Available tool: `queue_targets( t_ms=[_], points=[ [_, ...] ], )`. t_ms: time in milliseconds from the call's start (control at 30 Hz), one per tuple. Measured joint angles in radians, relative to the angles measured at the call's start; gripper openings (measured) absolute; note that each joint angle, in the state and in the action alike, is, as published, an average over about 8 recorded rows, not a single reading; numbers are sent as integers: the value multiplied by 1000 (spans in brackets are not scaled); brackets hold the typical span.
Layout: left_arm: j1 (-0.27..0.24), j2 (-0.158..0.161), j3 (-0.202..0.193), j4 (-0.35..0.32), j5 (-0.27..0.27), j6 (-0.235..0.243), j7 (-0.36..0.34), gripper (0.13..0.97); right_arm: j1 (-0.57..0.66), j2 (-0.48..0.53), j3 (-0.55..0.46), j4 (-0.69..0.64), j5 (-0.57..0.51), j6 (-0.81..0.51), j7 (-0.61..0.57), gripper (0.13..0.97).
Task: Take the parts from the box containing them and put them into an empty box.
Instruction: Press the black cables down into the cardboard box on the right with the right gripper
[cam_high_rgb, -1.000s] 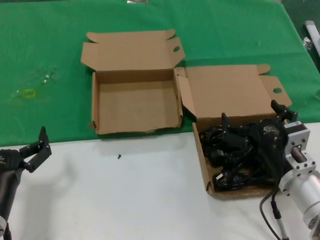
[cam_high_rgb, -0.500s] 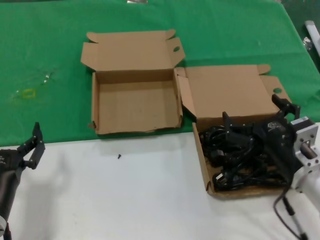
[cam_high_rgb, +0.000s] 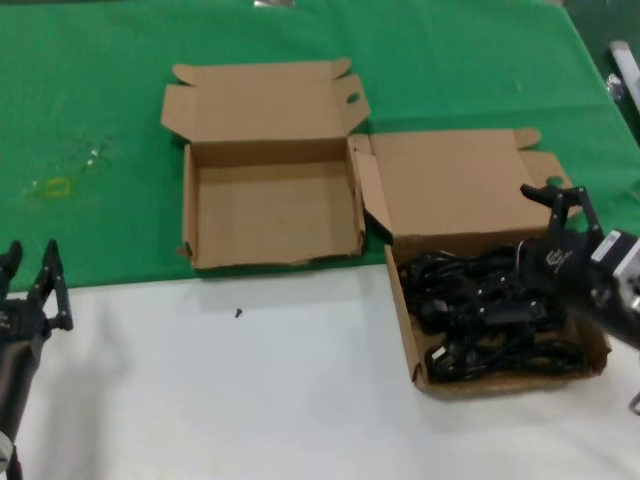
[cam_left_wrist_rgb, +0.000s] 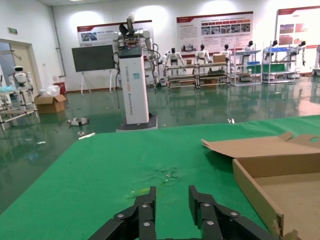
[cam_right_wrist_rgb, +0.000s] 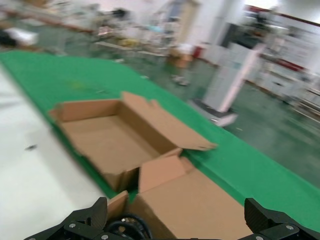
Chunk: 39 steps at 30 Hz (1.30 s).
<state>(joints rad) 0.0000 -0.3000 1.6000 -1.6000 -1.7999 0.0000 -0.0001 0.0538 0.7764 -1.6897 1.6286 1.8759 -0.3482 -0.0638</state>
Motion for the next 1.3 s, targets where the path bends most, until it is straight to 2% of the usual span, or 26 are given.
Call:
queue_targets(
  t_ms=[333,667,833,1033,1300],
  points=[
    [0,0,0,0,0,0,0,223,193,155,-35,-86,-10,-393,-184,966],
    [0,0,0,0,0,0,0,151,440,172,-148,-239,-104,-678,-404,966],
    [0,0,0,0,0,0,0,149,528,150,-195,-316,-161,-749,-525,966],
    [0,0,0,0,0,0,0,142,597,114,-227,-394,-212,-775,-651,966],
    [0,0,0,0,0,0,0,142,642,79,-247,-460,-253,-776,-735,960]
  ],
)
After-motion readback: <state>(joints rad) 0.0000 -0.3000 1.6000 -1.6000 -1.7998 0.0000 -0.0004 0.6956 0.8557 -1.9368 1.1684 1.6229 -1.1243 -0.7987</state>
